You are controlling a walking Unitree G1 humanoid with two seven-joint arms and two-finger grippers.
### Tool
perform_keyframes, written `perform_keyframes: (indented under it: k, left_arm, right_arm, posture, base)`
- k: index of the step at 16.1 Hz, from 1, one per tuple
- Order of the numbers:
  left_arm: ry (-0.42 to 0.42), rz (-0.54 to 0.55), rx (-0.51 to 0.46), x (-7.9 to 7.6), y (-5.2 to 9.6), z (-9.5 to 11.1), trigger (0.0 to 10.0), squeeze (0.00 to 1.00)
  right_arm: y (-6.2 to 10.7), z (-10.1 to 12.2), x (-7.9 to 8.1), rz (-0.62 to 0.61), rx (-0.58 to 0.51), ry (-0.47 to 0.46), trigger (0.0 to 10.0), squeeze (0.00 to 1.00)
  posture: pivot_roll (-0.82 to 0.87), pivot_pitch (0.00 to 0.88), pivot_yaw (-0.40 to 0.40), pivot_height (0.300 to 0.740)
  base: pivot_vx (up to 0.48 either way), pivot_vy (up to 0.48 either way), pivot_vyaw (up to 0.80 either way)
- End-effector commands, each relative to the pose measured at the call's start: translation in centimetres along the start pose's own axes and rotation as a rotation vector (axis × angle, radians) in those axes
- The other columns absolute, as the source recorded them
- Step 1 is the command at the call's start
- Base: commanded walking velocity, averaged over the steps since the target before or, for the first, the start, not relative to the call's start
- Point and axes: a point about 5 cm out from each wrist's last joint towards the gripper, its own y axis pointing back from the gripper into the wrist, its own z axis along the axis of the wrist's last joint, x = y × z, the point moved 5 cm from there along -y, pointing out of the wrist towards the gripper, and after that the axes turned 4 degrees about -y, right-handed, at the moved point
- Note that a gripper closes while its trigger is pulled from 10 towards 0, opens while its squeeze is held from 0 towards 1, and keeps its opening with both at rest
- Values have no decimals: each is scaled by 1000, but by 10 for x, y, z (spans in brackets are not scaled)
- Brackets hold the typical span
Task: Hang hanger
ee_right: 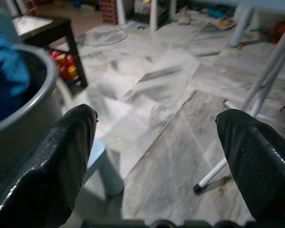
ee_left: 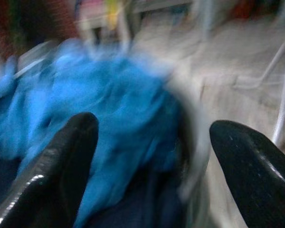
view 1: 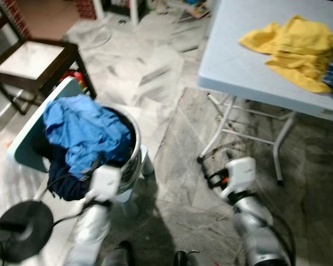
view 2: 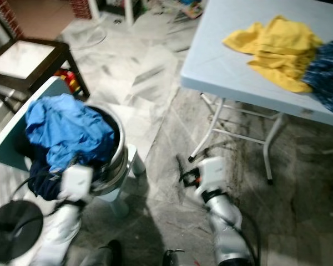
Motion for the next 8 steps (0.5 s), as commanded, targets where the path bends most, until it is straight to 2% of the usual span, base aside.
perform_keyframes:
  k: [1,3,4,5,8]
  left_arm:
    - [65,-1,154,9,11,-15,10000,0]
    - [38,38,151,29,13,-10,10000,0]
    - [40,90,162,40,13,-13,10000,0]
    - [52,122,168,52,11,-16,10000,0]
    - [47,58,177,59,4,-7,10000,0]
  right_arm:
    - [-1,2,-4,-43,1,-62,10000,0]
    - [-4,2,-7,-55,14,-103,10000,0]
    - [-1,-6,-16,-61,52,-90,10000,0]
    - [1,-12,-29,-115,84,-122,10000,0]
    - [0,-11,-33,-123,92,-125,10000,0]
  posture:
    - [116,229,-81,740]
    - [174,235,-72,740]
    - [182,235,-80,740]
    - [189,228,-89,740]
    - [197,217,-82,740]
  base:
    - [0,0,0]
    - [0,0,0]
    - [0,0,0]
    - [0,0,0]
    - [0,0,0]
